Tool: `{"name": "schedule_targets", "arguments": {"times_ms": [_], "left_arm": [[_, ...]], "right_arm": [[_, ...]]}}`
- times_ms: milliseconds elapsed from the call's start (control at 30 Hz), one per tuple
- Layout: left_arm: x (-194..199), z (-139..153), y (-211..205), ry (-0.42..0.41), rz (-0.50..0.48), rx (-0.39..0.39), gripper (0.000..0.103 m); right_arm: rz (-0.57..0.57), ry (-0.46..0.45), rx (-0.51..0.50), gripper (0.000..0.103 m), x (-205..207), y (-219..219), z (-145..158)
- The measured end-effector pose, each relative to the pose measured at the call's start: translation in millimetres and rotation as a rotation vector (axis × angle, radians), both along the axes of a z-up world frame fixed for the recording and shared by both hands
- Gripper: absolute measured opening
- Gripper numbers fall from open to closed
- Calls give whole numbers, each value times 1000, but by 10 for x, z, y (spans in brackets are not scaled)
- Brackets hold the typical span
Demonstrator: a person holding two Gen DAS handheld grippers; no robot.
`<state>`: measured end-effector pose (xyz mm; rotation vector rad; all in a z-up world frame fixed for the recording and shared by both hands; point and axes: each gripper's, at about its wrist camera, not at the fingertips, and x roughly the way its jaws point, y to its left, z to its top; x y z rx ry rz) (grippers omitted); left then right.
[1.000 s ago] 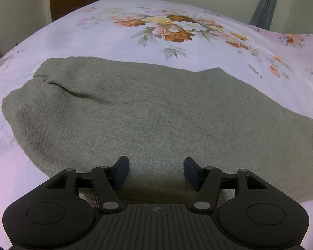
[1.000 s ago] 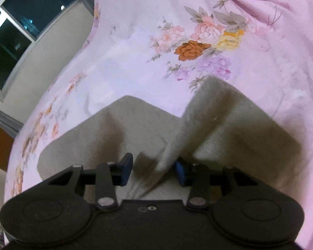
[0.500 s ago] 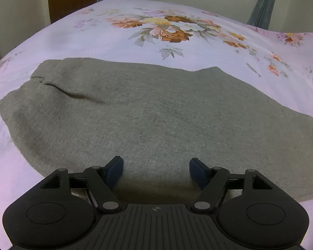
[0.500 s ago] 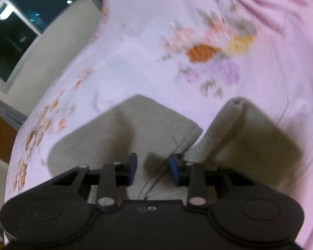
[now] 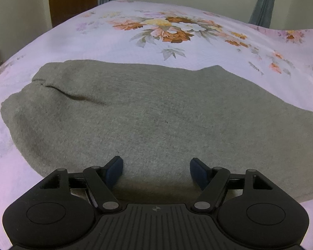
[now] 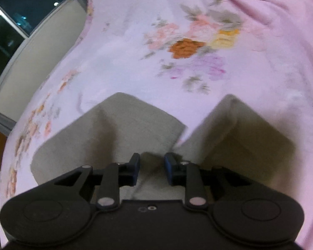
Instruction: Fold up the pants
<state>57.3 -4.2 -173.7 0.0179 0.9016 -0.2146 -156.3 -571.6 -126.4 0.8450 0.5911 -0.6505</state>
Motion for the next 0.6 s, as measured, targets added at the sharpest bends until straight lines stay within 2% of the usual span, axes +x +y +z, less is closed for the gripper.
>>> {"name": "schedule_targets", "arguments": {"times_ms": [100, 200, 233, 267, 367, 400, 467, 600], "left_arm": [[10, -4, -38, 4, 10, -7, 83], [6, -11, -78, 2, 10, 4, 85], [3, -10, -81, 1, 11, 5, 85], [2, -8, -80, 3, 10, 5, 85], [-2, -5, -81, 4, 7, 8, 85], [-1, -5, -84, 4, 6, 9, 85], [-2, -4, -87, 4, 7, 8, 85], [8, 0, -79, 5, 2, 8, 86]], "right_arm": [[-8, -24, 37, 30, 3, -43, -53], [-6, -92, 40, 49, 165, -100, -74], [-11, -105, 41, 48, 215, -126, -88], [-15, -115, 47, 45, 271, -155, -119], [13, -136, 67, 5, 367, -190, -165], [20, -150, 70, 5, 368, -164, -133], [65, -197, -4, 5, 359, -28, 113], [205, -277, -229, 5, 314, 349, 939]]}}
